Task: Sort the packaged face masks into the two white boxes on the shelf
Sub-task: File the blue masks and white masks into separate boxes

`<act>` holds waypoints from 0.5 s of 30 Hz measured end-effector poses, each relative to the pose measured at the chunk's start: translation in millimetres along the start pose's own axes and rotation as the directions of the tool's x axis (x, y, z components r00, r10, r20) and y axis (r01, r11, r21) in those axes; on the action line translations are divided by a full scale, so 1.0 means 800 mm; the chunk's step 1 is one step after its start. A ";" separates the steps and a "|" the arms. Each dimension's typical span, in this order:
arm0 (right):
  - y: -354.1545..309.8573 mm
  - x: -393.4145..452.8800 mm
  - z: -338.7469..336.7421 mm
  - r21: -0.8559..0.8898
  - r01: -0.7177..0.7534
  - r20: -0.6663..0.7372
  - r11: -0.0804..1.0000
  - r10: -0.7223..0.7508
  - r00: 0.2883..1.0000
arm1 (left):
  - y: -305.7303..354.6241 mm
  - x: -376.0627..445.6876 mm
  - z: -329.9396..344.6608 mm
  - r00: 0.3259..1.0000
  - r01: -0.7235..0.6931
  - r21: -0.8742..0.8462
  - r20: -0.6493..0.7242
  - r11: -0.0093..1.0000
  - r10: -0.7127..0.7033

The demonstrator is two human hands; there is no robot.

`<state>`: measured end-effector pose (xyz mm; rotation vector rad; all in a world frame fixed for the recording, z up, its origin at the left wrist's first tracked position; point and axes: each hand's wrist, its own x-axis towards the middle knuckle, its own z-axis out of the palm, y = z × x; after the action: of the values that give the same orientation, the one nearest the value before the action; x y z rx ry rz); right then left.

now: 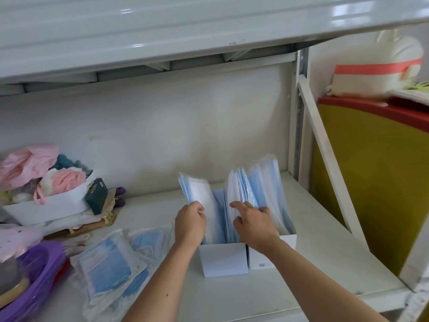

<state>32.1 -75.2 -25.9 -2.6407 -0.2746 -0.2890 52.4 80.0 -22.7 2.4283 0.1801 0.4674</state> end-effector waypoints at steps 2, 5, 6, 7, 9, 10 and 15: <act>-0.001 0.000 0.000 0.012 -0.001 -0.005 1.000 0.001 1.000 | -0.002 -0.001 0.002 1.000 0.011 -0.086 -0.010 0.996 -0.012; -0.001 -0.001 0.000 0.026 -0.007 -0.005 1.000 0.007 1.000 | -0.006 0.000 0.000 0.999 0.028 -0.234 -0.019 0.972 -0.033; -0.001 -0.001 0.000 0.028 -0.008 -0.004 1.000 0.008 1.000 | -0.008 0.000 -0.001 0.999 0.023 -0.253 -0.024 0.967 -0.030; -0.001 -0.001 0.000 0.029 -0.009 -0.004 1.000 0.009 1.000 | -0.010 -0.001 -0.002 1.000 0.010 -0.264 -0.025 0.965 -0.017; -0.001 -0.001 0.000 0.029 -0.011 -0.006 1.000 0.011 1.000 | -0.014 -0.005 -0.003 0.999 -0.030 -0.268 -0.033 0.963 0.022; -0.001 -0.001 0.001 0.030 -0.011 -0.007 0.999 0.012 1.000 | -0.014 -0.008 -0.003 0.998 -0.056 -0.270 -0.043 0.961 0.046; -0.002 0.000 0.002 0.013 -0.013 -0.011 1.000 0.013 1.000 | -0.017 -0.019 0.003 0.986 -0.151 -0.281 -0.107 0.948 0.125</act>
<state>31.6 -72.8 -26.7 -2.6260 -0.2552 -0.2970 39.2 85.3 -37.4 2.1426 -0.0220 0.6183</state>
